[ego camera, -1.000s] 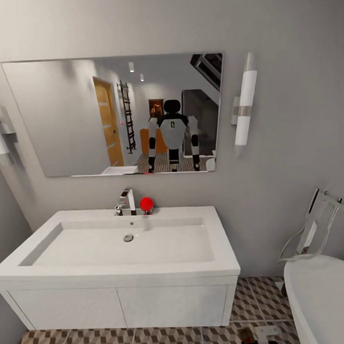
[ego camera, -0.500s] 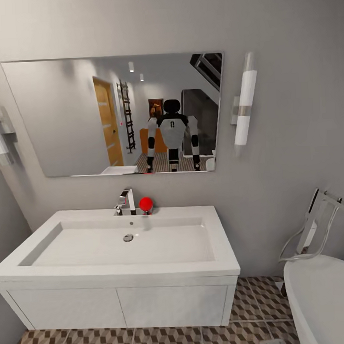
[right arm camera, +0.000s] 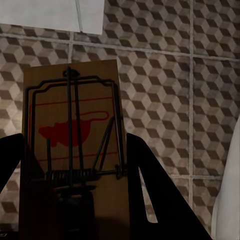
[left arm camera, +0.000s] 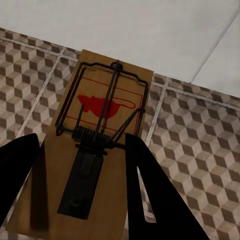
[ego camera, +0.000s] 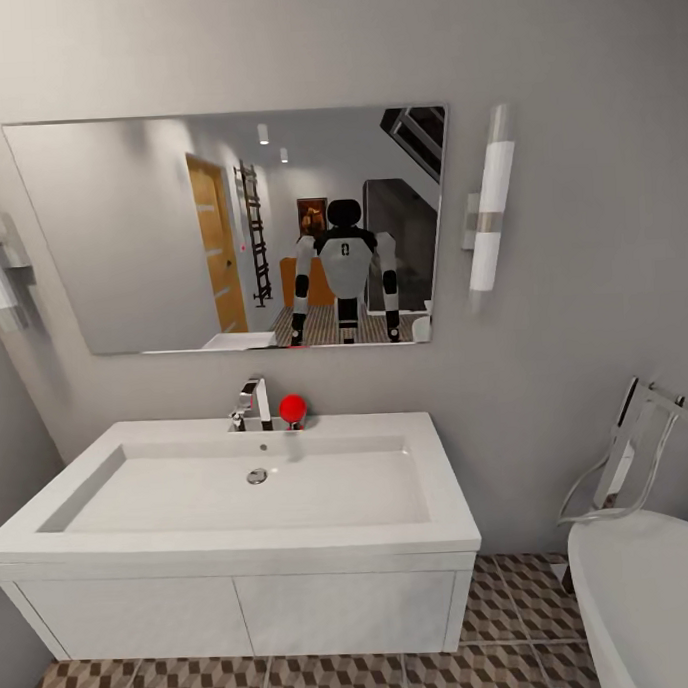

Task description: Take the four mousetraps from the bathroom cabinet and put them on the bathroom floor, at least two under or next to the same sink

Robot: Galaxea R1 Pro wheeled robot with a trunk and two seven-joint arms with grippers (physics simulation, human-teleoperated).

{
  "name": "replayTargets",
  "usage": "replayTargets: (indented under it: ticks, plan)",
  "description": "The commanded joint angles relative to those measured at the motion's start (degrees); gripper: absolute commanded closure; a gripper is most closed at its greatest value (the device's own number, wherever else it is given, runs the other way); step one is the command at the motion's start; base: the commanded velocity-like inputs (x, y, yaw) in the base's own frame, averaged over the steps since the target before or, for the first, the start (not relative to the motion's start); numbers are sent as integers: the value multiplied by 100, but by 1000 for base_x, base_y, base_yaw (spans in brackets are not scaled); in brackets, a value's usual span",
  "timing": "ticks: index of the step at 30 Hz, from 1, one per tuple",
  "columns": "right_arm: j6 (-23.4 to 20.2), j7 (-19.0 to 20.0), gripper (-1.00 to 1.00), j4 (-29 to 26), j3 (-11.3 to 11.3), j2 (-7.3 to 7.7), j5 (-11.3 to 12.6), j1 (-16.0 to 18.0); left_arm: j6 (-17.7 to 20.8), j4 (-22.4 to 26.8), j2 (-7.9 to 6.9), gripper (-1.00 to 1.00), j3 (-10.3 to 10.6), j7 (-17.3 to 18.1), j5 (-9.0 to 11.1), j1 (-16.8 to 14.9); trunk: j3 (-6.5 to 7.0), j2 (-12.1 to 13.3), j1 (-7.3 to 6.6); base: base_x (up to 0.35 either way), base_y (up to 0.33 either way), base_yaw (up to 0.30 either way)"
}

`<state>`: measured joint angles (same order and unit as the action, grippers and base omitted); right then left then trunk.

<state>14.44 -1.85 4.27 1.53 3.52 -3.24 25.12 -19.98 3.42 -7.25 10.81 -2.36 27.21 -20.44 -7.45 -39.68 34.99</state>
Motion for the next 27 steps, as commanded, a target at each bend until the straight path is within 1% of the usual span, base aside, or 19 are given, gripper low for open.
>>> replayTargets:
  ticks: [1,8,17,24,27]
  plan:
    - [45,-8,100,24,13,0,-23,11,-14,0,-4,100,51,-26,24,-4,-9,-8,2,0,0,0]
    - [72,-9,100,14,21,0,-81,11,-14,-1,-13,100,53,-24,22,-4,-9,-8,2,17,0,0]
    - [85,-9,100,12,31,0,-89,11,-10,-8,-11,100,57,-19,19,-4,-9,-8,2,217,0,0]
    - [86,-9,100,12,31,4,-85,11,-14,-8,-2,100,62,-19,17,-4,-9,-8,2,21,4,0]
    - [86,-9,100,12,31,5,-86,11,-8,-8,-16,100,59,-18,18,-4,-9,-8,2,2,177,0]
